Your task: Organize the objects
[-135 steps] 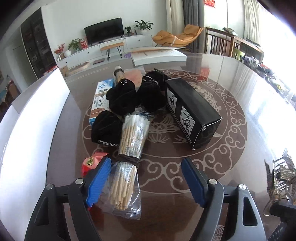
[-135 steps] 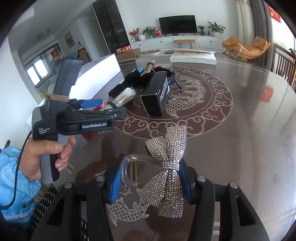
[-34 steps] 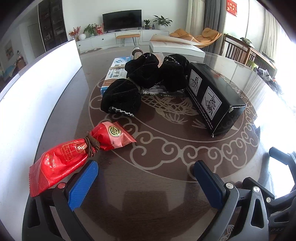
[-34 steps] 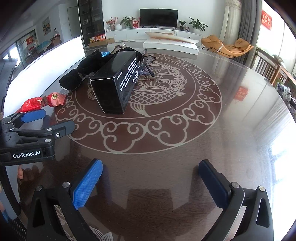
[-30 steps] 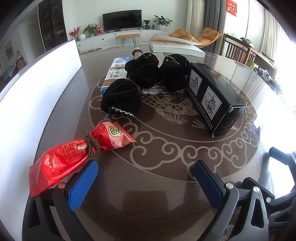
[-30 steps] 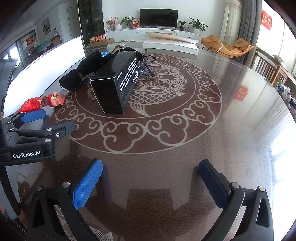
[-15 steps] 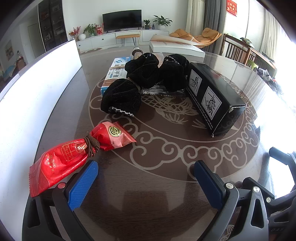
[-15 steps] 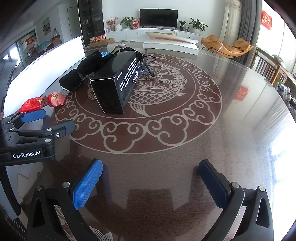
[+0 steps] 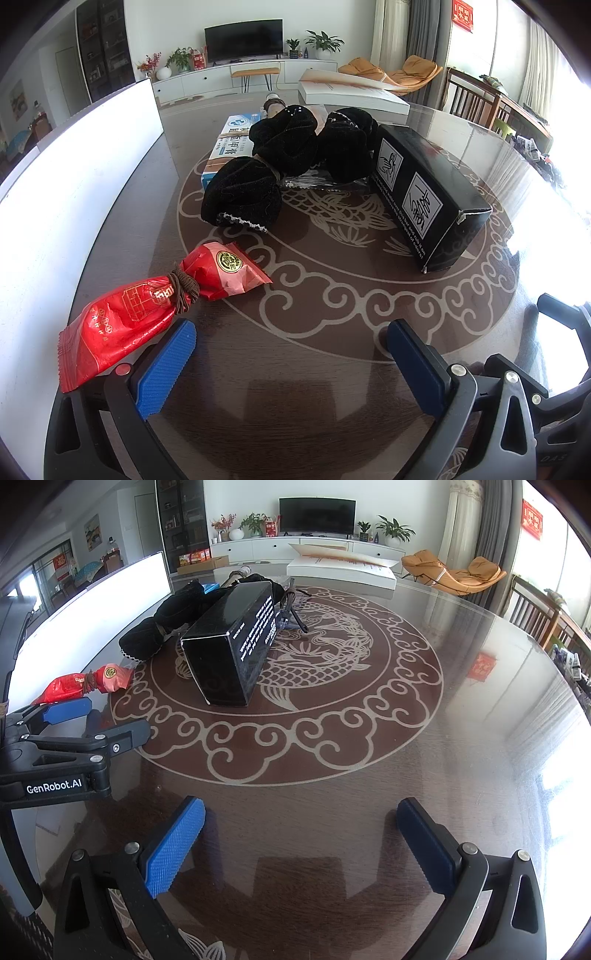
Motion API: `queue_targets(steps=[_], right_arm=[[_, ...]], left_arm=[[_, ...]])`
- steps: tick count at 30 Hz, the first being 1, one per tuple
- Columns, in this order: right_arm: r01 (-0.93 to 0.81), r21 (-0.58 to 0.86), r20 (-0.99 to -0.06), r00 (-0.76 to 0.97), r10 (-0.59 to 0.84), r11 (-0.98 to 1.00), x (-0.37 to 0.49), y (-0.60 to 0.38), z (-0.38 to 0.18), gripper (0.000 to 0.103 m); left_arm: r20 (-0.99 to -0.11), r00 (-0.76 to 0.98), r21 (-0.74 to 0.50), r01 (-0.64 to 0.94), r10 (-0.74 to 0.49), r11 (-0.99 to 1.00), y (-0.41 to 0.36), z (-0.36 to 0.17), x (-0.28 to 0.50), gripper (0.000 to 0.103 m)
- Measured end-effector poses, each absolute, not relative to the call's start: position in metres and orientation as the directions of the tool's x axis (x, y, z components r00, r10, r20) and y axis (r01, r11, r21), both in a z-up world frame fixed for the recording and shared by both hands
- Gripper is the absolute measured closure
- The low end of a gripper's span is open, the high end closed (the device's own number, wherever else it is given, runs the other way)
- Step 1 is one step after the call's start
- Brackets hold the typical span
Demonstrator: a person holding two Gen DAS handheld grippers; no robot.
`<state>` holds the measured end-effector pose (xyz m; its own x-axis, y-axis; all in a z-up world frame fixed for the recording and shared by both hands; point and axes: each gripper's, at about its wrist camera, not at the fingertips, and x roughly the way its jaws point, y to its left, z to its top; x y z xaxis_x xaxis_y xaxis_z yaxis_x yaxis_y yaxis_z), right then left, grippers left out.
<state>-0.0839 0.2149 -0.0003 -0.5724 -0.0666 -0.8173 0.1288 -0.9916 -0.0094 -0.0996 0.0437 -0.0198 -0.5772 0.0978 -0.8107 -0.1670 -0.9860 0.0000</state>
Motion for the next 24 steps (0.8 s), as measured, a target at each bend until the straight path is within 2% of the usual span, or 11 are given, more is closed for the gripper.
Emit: queue_targets(steps=[24], right_arm=[[0.128, -0.011, -0.817, -0.573, -0.065, -0.992, -0.0843, 0.2146, -0.0003, 0.0]], left_arm=[[-0.811, -0.577, 0.0, -0.167, 0.098, -0.986, 0.0445, -0.0196, -0.0999, 0.0]])
